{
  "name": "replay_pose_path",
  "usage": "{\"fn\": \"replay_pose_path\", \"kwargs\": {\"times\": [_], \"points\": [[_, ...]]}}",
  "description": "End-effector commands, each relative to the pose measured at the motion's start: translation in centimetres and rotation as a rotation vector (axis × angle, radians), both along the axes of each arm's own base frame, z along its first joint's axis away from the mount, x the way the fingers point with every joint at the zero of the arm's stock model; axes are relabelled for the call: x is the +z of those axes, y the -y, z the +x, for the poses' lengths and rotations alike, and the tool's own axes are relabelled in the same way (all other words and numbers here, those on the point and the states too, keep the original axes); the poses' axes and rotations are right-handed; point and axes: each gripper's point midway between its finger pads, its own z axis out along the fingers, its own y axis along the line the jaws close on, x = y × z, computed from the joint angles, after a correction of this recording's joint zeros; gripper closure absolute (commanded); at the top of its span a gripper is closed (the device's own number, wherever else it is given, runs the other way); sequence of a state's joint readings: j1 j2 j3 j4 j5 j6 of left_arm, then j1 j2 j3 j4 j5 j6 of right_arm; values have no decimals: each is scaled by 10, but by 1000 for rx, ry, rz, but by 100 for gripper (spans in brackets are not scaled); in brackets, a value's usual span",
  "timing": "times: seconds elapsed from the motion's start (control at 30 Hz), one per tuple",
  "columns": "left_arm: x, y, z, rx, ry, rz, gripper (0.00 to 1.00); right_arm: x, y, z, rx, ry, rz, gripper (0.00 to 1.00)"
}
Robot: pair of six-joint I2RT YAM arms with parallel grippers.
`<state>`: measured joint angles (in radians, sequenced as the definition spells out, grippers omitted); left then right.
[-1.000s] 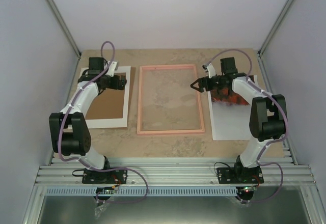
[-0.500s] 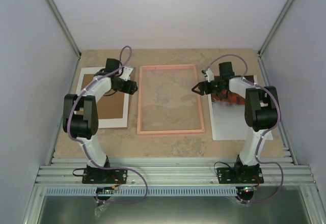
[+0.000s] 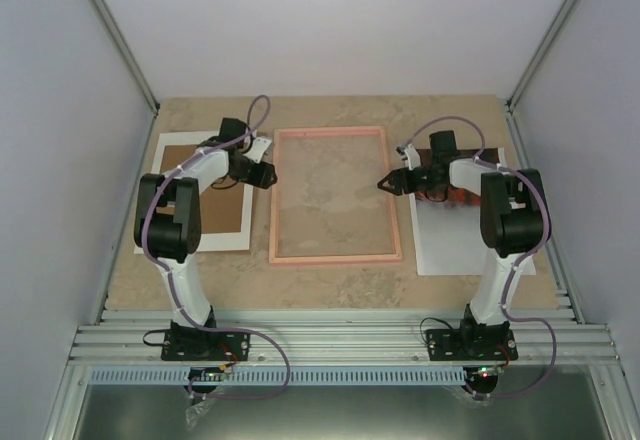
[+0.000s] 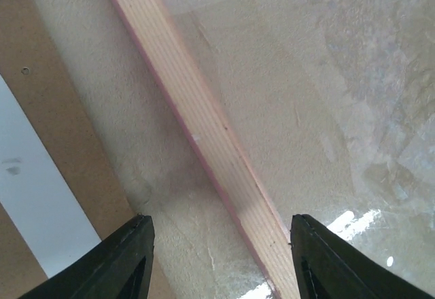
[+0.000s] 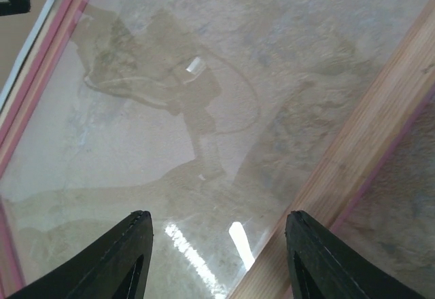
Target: Put the photo into the frame
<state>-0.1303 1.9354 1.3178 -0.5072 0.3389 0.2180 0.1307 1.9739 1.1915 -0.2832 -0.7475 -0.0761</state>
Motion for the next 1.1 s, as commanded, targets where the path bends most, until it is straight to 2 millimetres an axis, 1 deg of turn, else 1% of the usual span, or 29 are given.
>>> {"fn": "replay_pose_path", "kwargs": {"times": [0.0,0.07,0.1,0.13,0.2,0.27,0.33,0.43,0.5,0.63,0.7,0.73,0.8,0.87,0.9,0.93,1.07], "points": [[21,6,10,-27,58,-15,41,-7,-5,-30,38,-97,60,46],[29,7,16,-23,79,-21,33,1,-7,-39,59,-105,82,45],[35,7,20,-18,97,-26,28,5,-7,-40,68,-96,78,44],[42,7,25,-13,118,-27,24,12,-5,-36,71,-69,66,43],[54,6,39,8,168,-26,16,33,-1,-21,61,17,55,39],[69,4,58,42,227,-19,10,59,0,1,48,126,50,32],[80,0,78,86,269,-6,2,79,-2,23,38,205,53,27],[88,-2,107,135,314,19,1,95,-8,56,27,250,74,21],[89,-3,124,157,335,37,1,98,-15,73,23,262,99,17],[85,1,151,189,370,79,1,95,-32,102,0,263,147,10],[82,3,162,206,381,95,1,92,-41,116,-12,254,172,5],[80,4,166,209,387,102,1,89,-44,124,-35,248,173,4],[74,8,174,209,396,118,1,89,-52,136,-45,254,198,4],[66,10,180,211,396,141,1,89,-61,144,-64,263,220,3],[58,12,182,212,388,147,1,88,-65,147,-71,266,224,3],[54,12,184,210,386,149,1,86,-69,149,-78,265,225,3],[41,15,190,208,374,152,1,66,-83,160,-97,227,217,3]]}}
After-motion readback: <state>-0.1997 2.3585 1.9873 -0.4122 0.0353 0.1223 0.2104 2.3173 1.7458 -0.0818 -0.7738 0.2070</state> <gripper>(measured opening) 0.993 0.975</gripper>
